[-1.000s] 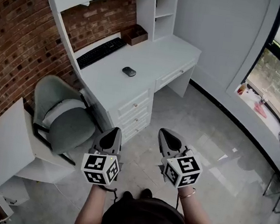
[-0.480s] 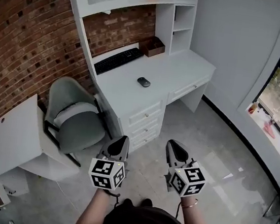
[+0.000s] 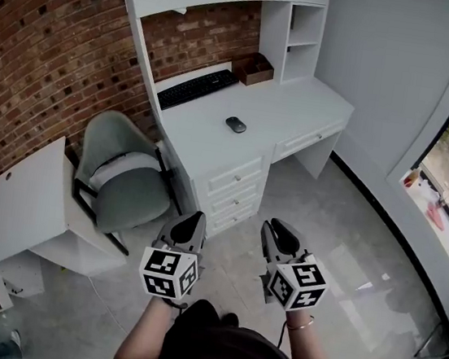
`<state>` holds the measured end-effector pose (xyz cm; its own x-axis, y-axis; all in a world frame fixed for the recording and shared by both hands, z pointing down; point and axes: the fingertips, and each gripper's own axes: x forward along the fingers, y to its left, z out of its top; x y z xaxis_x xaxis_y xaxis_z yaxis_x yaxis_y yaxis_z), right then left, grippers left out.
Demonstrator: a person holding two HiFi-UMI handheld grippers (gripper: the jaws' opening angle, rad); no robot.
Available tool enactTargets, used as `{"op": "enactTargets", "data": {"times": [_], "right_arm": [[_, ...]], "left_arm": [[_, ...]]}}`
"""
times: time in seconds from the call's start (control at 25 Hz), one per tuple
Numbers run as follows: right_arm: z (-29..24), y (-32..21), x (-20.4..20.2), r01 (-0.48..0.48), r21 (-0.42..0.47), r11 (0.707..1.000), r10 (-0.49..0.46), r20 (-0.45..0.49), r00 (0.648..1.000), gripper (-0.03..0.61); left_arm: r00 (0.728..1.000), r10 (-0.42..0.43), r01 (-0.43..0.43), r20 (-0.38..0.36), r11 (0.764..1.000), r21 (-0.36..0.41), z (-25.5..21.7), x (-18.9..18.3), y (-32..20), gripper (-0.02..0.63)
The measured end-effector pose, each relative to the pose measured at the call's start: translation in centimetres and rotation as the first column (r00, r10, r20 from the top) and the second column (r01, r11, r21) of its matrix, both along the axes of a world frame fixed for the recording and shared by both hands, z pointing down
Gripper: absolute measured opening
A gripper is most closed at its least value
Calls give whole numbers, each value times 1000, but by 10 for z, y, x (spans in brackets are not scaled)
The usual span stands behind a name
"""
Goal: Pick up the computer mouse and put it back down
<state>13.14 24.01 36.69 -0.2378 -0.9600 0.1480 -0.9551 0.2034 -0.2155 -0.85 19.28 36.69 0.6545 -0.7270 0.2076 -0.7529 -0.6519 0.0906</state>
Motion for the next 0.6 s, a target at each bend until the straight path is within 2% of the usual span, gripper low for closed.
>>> {"op": "enactTargets", "data": {"times": [0.32,0.6], "right_arm": [[10,-26,-5,33,-23,999,-33,-2,999,94],[21,-80,0,34,-61,998,-34,-4,999,133]], "left_arm": [[1000,-14,14,15,1000,-12,9,-3,-27,9],[1000,-12,12,3,999,-35,20,1,-84,9]]}}
